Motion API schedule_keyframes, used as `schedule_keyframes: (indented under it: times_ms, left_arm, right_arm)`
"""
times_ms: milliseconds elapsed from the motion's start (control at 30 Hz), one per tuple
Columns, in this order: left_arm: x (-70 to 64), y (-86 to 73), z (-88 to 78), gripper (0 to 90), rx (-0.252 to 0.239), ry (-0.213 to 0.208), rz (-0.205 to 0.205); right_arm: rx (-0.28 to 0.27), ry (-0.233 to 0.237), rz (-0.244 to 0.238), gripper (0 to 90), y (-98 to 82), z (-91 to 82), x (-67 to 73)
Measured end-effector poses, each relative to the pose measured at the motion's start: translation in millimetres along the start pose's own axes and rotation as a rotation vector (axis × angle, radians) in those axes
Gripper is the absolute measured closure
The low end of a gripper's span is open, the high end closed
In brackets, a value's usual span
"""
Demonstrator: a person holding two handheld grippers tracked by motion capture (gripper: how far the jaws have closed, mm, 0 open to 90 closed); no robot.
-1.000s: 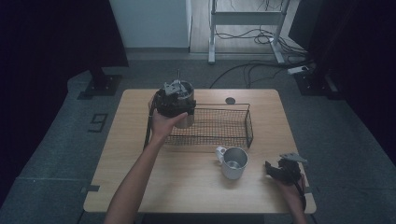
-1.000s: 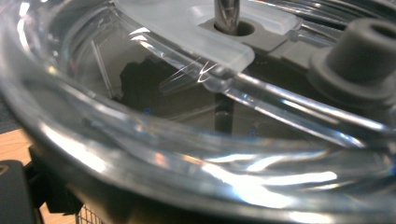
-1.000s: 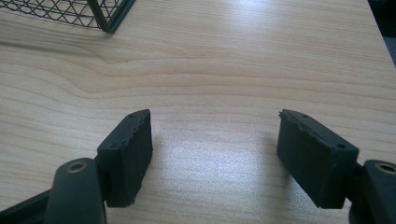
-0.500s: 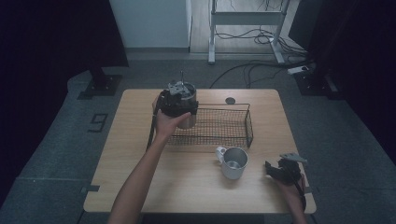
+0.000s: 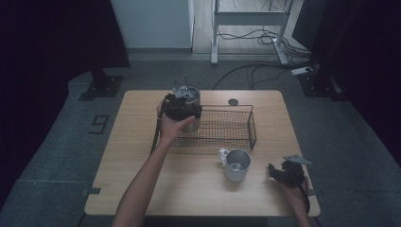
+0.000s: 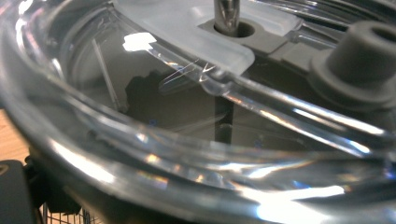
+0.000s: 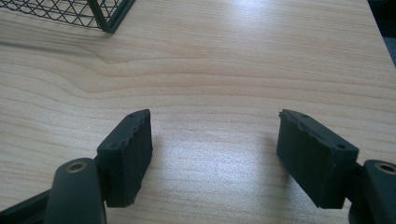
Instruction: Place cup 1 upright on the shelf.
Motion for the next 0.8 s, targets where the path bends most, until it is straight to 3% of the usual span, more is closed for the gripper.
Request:
schedule_keyframes:
  times_ms: [800]
  left_arm:
    - [6.7, -22.5, 16.3, 4.0, 0.048, 0.013, -0.023]
  right_arm:
    - [0.0, 0.0, 0.0, 26.6, 0.0, 0.0, 0.0]
Point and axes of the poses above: each handheld gripper's, and its own axes: z roughly forward along the jaws, y roughly out of its top, x roughly to its left, the point moved 7 cm from there along z, roughly forward along the jaws, and after that the axes turned 14 degrees about -y, right-handed, at the moved point
